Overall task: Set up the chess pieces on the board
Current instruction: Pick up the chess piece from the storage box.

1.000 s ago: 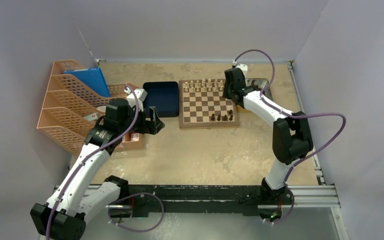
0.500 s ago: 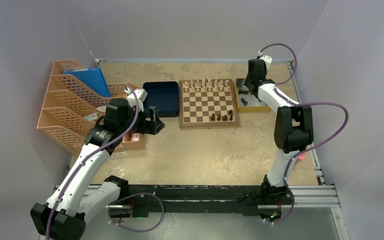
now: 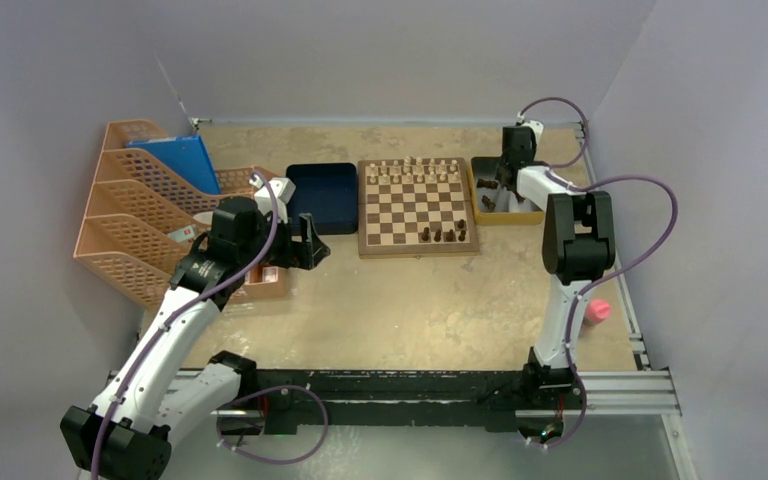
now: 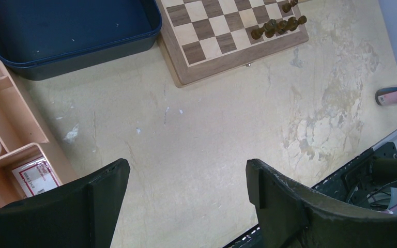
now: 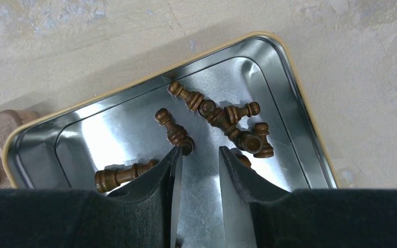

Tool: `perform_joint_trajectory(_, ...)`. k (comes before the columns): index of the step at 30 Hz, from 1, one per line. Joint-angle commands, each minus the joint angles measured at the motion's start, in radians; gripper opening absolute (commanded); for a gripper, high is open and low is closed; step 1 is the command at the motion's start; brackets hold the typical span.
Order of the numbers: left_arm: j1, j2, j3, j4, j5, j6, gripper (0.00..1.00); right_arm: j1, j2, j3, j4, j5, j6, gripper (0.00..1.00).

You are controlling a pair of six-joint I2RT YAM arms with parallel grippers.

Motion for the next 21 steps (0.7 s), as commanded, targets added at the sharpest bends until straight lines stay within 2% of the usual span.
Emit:
perform_joint_trajectory(1, -0.005, -0.004, -0.005, 0.028, 0.002, 0.003, 0.83, -0.004, -0.014, 0.062, 0.049, -0.019, -0.041, 0.34)
perform_joint_trajectory(21, -0.005, -0.007, -0.004, 0.022, -0.006, 0.002, 0.83, -0.008, 0.042, 0.068, 0.050, -0.034, -0.060, 0.28)
